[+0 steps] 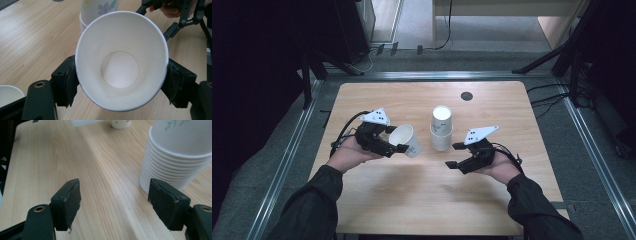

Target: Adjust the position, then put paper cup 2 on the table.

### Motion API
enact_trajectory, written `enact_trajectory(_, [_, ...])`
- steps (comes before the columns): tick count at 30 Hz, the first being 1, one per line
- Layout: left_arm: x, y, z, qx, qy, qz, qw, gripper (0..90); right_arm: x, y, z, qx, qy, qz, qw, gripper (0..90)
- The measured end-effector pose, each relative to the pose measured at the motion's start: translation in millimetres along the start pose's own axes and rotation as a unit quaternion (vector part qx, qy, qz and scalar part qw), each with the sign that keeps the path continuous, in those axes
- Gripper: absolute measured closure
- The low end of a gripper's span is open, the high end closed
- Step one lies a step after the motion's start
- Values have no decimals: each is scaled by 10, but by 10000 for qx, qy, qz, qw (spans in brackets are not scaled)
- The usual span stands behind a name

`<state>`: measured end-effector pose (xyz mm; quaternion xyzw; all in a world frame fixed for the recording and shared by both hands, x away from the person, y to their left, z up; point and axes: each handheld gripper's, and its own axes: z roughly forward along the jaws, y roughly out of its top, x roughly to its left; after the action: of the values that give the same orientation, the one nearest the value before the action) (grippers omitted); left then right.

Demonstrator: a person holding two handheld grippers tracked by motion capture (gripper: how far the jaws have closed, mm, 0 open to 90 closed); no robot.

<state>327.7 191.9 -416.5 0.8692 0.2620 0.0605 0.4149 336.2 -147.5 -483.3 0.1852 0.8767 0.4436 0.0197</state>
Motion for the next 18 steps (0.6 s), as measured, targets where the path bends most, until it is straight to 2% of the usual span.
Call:
enact_trajectory(9, [51, -118, -45, 8, 191, -144, 9997, 245, -29, -102, -88, 56, -242, -19, 9997, 263])
enact_trajectory(18, [114, -331, -86, -24, 322, -400, 9987, 245, -104, -174, -142, -4, -302, 157, 9994, 263])
